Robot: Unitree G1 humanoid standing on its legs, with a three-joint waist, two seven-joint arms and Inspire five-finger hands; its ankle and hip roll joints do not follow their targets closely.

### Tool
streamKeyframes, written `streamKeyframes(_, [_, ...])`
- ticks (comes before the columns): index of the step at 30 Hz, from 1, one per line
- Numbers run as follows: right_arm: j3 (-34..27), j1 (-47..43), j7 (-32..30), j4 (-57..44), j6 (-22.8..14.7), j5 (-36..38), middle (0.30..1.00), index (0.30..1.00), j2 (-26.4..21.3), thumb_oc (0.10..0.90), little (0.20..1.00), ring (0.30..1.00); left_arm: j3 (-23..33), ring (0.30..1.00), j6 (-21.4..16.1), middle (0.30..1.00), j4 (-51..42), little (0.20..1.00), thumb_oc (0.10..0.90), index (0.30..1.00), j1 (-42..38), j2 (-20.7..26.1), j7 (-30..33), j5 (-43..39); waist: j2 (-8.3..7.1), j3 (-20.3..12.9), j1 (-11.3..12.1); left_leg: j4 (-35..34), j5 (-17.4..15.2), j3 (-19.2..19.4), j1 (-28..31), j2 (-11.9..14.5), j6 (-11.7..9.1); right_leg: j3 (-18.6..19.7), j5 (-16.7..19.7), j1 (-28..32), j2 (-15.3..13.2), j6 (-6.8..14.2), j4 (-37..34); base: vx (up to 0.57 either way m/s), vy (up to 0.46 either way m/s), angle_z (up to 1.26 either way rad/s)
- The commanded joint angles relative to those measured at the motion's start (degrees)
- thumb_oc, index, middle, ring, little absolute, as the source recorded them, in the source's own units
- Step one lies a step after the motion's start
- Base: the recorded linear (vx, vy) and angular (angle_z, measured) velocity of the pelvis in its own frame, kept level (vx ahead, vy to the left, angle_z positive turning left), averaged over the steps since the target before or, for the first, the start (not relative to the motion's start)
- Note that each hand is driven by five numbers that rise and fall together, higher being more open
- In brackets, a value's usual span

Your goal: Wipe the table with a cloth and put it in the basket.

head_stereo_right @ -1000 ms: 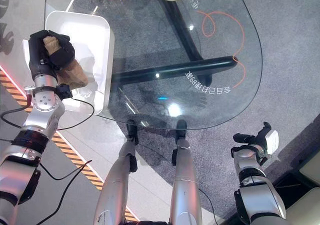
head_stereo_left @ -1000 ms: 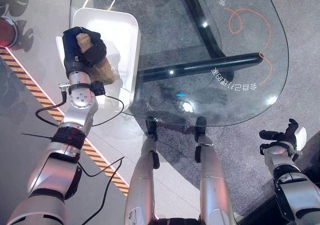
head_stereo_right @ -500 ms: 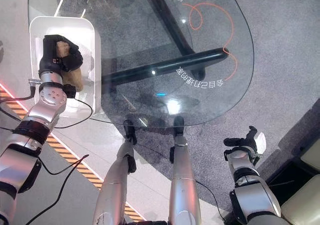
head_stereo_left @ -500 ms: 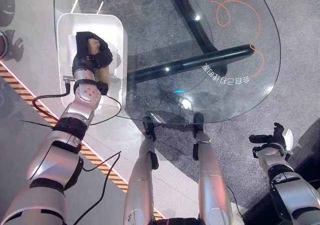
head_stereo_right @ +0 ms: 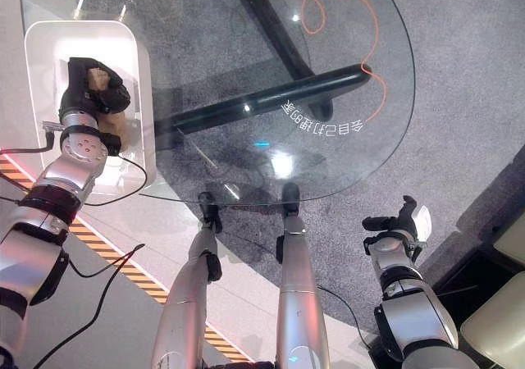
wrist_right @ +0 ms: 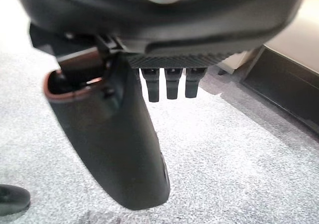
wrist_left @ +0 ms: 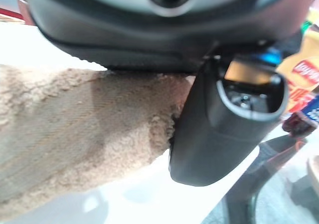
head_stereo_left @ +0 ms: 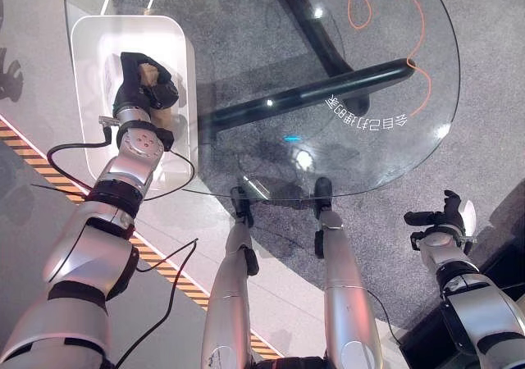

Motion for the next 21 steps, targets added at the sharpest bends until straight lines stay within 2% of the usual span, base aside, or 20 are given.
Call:
streamKeyframes(1, [0.53, 1.66, -1.93, 2.70, 0.56, -1.03, 0.900, 0.900, -3.39, 0.800, 0.900, 0.900, 2.46, 0.300, -1.15, 0.300, 2.66, 0.200, 0.100, 0.300, -7.60, 4.94, 2.41, 1.11, 0.18, -1.44, -0.27, 8.85, -7.53, -0.22, -2.58, -1.11, -0.18, -4.43, 2.74, 1.33, -0.16, 0.69, -4.75, 0.00, 0.000, 0.00])
streamKeyframes(6, [0.59, 1.74, -2.15, 2.33, 0.49, -1.14, 0.900, 0.900, -3.07, 0.800, 0.900, 0.900, 2.36, 0.300, 0.16, 0.300, 3.27, 0.200, 0.100, 0.300, -7.94, 4.72, 1.88, 1.62, -0.02, -1.44, -0.27, 9.21, -7.57, -0.39, -3.19, -1.18, -0.11, -4.45, 2.85, 0.81, -0.07, 0.72, -4.47, 0.00, 0.000, 0.00])
streamKeyframes(21, [1.52, 1.19, -2.34, 2.03, 0.03, -1.02, 0.900, 0.900, -2.90, 0.800, 0.900, 0.900, 0.92, 0.300, 1.04, 0.300, 5.33, 0.200, 0.100, 0.300, -9.04, 4.48, 0.66, 2.76, -0.91, -1.44, -0.49, 9.69, -7.34, -0.76, -5.46, -0.89, -0.17, -4.24, 3.64, -1.07, 0.39, 0.80, -4.57, 0.00, 0.000, 0.00])
